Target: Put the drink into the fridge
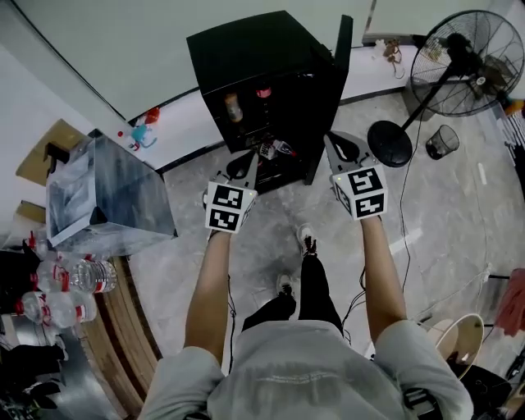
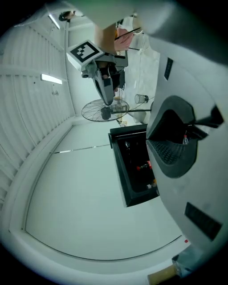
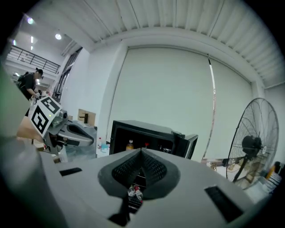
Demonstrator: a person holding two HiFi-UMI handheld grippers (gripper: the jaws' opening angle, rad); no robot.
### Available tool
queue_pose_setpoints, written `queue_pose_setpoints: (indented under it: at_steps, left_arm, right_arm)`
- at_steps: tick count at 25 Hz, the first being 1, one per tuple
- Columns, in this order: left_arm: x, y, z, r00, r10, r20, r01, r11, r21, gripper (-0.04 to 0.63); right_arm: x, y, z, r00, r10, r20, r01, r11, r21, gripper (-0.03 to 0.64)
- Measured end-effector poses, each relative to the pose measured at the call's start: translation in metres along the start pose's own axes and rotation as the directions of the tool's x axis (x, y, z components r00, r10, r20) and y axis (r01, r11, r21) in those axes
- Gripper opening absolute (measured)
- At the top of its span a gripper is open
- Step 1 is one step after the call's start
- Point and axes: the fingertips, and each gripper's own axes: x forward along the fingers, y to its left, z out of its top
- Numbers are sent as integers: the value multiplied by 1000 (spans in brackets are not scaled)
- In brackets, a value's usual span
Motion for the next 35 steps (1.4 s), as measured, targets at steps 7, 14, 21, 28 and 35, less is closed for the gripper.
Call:
queue_pose_setpoints:
  at_steps: [7,14,21,28,35]
  left_arm:
    - [-53,-17,46,998,2,59,-4,999,41,14]
    - [-105,-14,83,991,34,133,-39,998,40,14]
    - [-142,-22,104,983,56,177,-66,997,50,15]
    - [-161,-33,121,980,40,194,-60,994,96,15]
    - [-171,-43,140,972,26,234,-53,993,109,15]
  right_arm:
    - [-44,15,34,1000,3,30,-1,999,-49,3]
    - [-84,36,62,998,-14,55,18,997,-78,2]
    - [-116,53,91,994,-4,109,13,997,-80,2]
    - [-132,67,117,989,18,144,-4,996,-94,2]
    - [-147,72,133,984,19,177,-1,994,-107,2]
